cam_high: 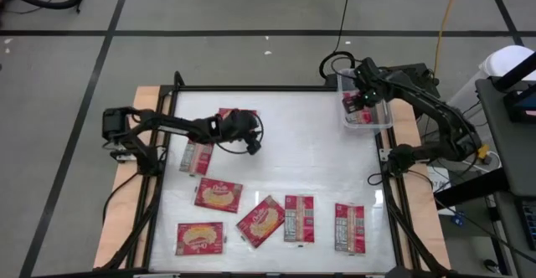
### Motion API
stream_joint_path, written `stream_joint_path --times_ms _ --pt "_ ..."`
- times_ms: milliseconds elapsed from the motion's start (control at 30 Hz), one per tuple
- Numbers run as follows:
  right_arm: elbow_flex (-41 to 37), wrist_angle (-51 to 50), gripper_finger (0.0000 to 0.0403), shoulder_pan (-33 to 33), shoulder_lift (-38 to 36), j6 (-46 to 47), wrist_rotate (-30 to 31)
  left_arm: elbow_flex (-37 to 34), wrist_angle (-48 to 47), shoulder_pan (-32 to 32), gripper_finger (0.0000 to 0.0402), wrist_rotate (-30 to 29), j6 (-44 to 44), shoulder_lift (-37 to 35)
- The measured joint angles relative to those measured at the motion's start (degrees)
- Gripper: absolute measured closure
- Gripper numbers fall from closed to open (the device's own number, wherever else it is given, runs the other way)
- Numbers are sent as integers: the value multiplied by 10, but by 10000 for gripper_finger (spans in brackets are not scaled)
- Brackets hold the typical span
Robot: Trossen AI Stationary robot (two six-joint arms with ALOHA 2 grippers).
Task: Sort popcorn bags into baskets
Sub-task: Put the red popcorn bag into the transparent container
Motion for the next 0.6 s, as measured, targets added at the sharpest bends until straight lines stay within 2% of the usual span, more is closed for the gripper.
stream_joint_path --times_ms 100,233,400,600 --pt "0 2 261 -6 -5 15 -13 0 -8 10 275 0 29 -28" --pt "26 -31 261 -8 29 38 -33 0 -8 14 275 1 37 -65" --pt "124 -113 261 -7 76 -1 -46 -1 -33 7 275 41 33 -103" --pt "247 -180 261 -8 95 -38 -45 0 -79 -7 275 67 -2 -138"
